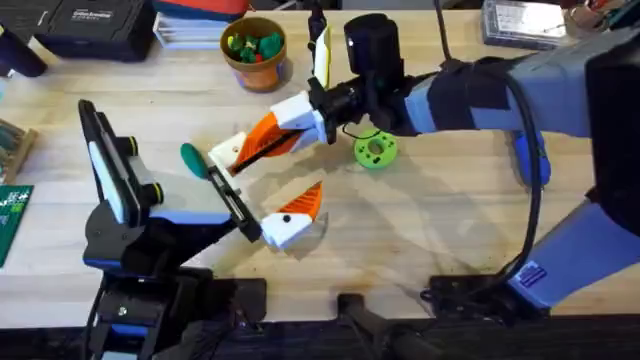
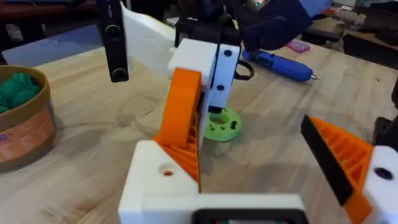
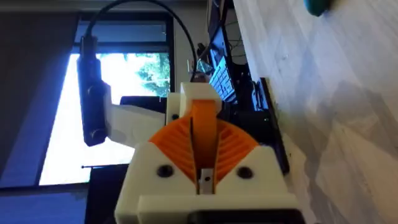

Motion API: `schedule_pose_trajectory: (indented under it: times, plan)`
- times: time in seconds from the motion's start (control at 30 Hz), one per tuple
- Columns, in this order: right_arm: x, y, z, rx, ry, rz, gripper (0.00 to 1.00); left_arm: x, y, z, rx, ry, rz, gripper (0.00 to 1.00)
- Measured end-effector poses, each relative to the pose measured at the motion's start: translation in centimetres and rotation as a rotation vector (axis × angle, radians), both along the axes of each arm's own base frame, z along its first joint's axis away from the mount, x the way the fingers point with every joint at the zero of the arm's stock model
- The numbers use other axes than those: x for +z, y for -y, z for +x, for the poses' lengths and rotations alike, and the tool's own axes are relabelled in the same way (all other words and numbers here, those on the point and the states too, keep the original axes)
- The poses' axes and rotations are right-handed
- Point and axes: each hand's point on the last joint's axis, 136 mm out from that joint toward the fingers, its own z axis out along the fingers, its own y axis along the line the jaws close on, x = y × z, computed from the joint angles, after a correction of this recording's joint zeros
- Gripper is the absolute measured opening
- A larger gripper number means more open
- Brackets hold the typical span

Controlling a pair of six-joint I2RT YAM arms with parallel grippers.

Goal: Pick up the gripper from the table and insert it into the empty holder that is missing its gripper. Then pick up a screw, insert it into the mounting hole, and use the screwdriver to tighten it. Finally, clean up the table by picking up the vegetable and placing it into the bucket.

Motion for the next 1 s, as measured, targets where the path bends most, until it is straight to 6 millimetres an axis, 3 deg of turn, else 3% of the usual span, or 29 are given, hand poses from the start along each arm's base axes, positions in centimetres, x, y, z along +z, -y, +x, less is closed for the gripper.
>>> schedule_pose_trajectory:
  times: [0.37,0.6,0.8,1.0]
  plan:
    - [0.0,0.1,-0.1,0.015,0.009,0.014,0.212,0.0,0.4,-0.5,-0.036,0.010,0.006,0.985]
    - [-0.6,0.0,-0.1,0.017,0.011,0.012,0.423,0.0,0.4,-0.5,-0.038,0.018,0.011,0.987]
    - [-0.7,0.0,-0.1,0.017,0.008,0.009,0.529,0.0,0.4,-0.5,-0.038,0.021,0.013,0.987]
    - [-0.7,-0.2,-0.2,0.017,0.014,0.010,0.683,0.0,1.4,-1.9,-0.130,0.018,0.007,0.985]
